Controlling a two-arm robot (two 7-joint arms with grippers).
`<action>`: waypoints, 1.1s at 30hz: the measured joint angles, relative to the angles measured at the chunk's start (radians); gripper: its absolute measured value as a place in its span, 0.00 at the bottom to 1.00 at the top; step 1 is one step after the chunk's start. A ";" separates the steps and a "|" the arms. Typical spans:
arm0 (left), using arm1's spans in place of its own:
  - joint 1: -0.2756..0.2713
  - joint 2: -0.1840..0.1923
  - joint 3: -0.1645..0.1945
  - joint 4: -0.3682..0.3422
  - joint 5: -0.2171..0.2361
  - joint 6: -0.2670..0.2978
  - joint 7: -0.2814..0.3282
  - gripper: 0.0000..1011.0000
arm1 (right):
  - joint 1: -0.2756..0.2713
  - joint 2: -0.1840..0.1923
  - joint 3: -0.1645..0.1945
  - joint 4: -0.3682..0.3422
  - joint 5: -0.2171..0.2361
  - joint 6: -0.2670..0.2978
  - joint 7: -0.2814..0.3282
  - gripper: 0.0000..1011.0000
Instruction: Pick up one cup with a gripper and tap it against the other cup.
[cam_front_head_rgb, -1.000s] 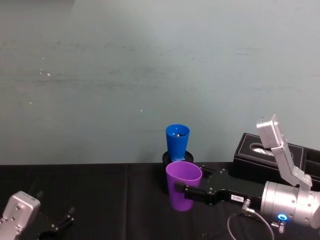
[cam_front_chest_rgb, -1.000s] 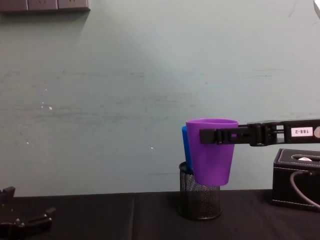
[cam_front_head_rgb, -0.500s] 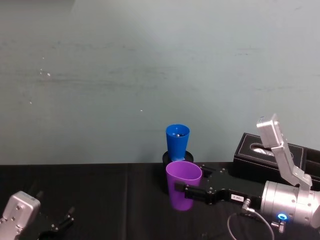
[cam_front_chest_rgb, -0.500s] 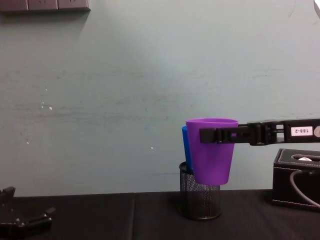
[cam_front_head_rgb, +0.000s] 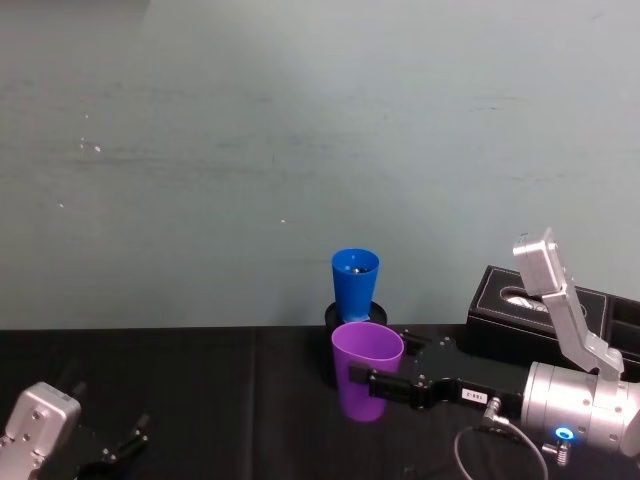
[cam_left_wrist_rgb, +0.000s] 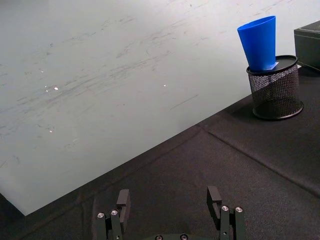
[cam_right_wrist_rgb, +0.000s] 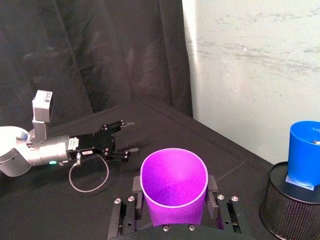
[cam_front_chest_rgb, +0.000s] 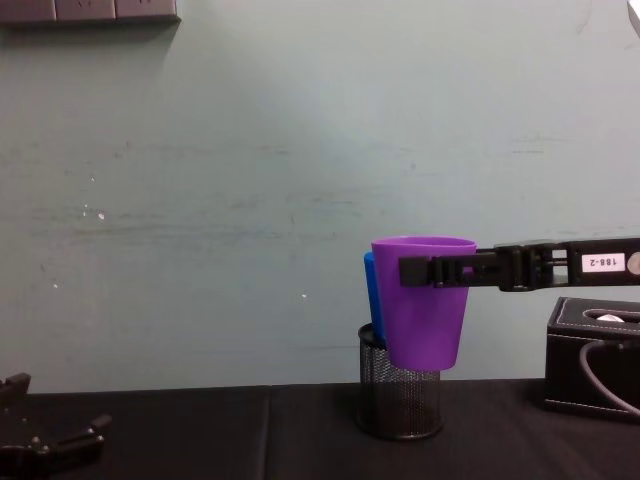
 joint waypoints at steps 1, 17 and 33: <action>0.000 0.000 0.000 0.000 0.000 0.000 0.000 0.99 | 0.000 0.000 0.000 0.000 0.000 0.000 0.000 0.72; 0.000 0.000 0.000 0.000 0.000 0.000 0.000 0.99 | 0.001 -0.008 -0.039 0.062 0.002 -0.052 0.007 0.72; 0.000 0.000 0.000 0.000 0.000 0.000 0.000 0.99 | -0.064 -0.022 -0.099 0.158 -0.048 -0.210 -0.015 0.72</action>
